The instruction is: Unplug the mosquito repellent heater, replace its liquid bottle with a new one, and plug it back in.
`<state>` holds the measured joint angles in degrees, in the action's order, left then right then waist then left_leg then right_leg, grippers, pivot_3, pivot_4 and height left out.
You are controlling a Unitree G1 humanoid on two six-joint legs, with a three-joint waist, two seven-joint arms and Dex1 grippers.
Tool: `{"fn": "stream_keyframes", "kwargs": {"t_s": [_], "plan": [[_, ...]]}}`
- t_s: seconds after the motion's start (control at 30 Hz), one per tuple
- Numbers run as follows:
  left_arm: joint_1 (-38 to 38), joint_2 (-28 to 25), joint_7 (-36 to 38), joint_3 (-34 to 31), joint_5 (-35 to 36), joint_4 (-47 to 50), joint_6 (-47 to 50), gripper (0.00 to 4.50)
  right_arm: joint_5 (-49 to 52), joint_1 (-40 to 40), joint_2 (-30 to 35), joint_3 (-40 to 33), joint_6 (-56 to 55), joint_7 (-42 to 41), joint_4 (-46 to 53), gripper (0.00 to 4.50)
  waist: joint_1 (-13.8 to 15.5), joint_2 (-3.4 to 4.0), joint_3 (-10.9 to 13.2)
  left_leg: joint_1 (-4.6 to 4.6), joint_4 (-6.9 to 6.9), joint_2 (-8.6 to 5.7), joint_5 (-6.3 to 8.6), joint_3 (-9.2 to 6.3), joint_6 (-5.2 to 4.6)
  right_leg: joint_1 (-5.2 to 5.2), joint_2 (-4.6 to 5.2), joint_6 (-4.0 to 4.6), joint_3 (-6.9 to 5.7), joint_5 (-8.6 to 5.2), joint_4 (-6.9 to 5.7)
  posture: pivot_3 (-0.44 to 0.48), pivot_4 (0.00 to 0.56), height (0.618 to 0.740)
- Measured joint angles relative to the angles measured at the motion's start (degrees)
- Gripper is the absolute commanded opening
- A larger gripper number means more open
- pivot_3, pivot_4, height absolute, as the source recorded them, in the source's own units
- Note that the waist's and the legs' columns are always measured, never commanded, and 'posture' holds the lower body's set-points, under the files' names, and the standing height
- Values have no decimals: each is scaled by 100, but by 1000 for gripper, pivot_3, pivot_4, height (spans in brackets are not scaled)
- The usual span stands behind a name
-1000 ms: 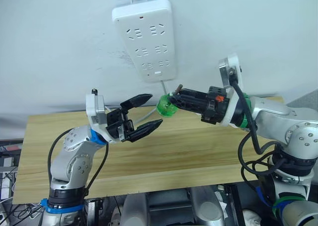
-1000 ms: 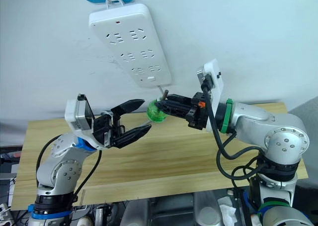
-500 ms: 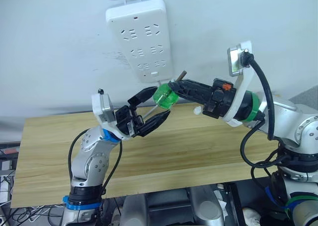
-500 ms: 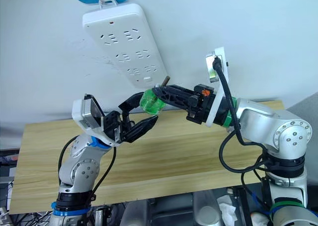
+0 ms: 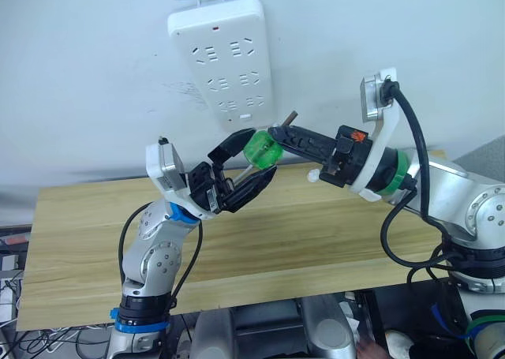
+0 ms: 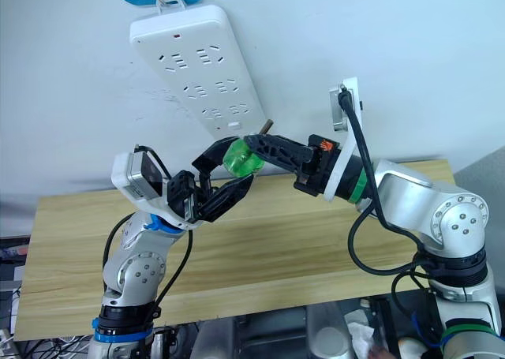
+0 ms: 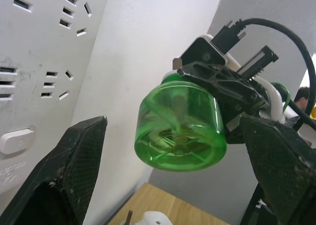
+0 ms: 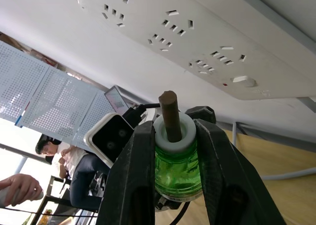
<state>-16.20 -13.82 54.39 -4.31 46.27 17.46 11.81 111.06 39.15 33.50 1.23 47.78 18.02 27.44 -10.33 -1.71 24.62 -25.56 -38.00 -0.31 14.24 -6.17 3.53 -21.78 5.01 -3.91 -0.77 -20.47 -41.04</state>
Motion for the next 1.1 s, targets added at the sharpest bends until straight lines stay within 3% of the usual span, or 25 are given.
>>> {"fn": "stream_keyframes", "kwargs": {"t_s": [0.1, 1.1], "plan": [[7, -5, 3, 0, 67, -1, 41, 3663, 2, -14, 2, 11, -86, 4, 0, 801, 0, 0, 0, 0, 0, 0, 0, 0, 0, 0, 0, 0, 0, 0, 1, -308, 395, 740], [-267, 254, -55, 14, 37, -238, -60, 3663, 38, -11, -37, 64, -237, -6, 35, 801, 14, 0, 0, -7, 1, 0, 0, 0, 0, -2, 0, 0, -3, 0, 6, -310, 398, 740]]}}
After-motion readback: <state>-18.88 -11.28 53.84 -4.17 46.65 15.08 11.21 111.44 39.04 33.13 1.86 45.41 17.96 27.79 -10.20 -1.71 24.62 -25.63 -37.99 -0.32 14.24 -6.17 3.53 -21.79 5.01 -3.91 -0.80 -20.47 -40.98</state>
